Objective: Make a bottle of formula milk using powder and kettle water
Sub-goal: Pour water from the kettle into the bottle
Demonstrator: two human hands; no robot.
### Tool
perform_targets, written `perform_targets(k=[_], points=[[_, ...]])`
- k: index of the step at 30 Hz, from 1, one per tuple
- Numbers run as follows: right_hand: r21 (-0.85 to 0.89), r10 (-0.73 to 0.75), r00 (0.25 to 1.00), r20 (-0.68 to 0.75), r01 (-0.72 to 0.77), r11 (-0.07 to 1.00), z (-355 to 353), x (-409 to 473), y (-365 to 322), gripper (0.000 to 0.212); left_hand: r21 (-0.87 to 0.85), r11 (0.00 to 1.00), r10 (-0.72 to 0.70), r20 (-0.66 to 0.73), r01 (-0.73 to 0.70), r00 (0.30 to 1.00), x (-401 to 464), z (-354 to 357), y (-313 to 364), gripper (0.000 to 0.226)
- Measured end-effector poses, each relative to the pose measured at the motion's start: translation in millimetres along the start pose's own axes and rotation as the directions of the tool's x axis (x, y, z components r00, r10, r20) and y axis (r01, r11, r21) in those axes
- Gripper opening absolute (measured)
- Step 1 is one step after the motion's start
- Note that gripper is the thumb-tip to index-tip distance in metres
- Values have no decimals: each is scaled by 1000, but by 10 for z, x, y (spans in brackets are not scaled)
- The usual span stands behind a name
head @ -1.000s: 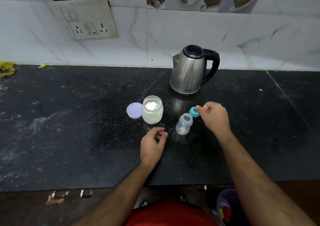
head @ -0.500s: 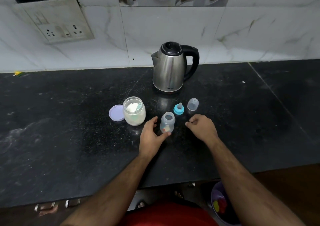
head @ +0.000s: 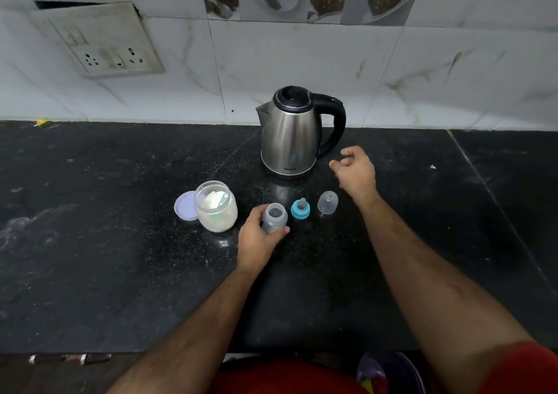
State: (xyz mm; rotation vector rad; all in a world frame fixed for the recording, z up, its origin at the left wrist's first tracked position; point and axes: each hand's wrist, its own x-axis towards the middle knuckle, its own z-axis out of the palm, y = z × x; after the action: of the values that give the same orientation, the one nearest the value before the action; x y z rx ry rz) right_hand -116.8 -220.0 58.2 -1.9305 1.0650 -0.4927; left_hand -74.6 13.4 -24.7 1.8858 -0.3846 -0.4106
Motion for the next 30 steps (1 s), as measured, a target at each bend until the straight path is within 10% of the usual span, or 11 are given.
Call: perform_targets(k=[12, 30], points=[[321, 35, 989, 147, -81, 944, -29, 992, -203, 77, 25, 1000, -6, -71, 7, 997, 167, 74, 33, 53], [383, -33, 998, 60, 8, 924, 415, 1415, -141, 14, 61, 998, -6, -37, 9, 999, 247, 40, 45, 46]])
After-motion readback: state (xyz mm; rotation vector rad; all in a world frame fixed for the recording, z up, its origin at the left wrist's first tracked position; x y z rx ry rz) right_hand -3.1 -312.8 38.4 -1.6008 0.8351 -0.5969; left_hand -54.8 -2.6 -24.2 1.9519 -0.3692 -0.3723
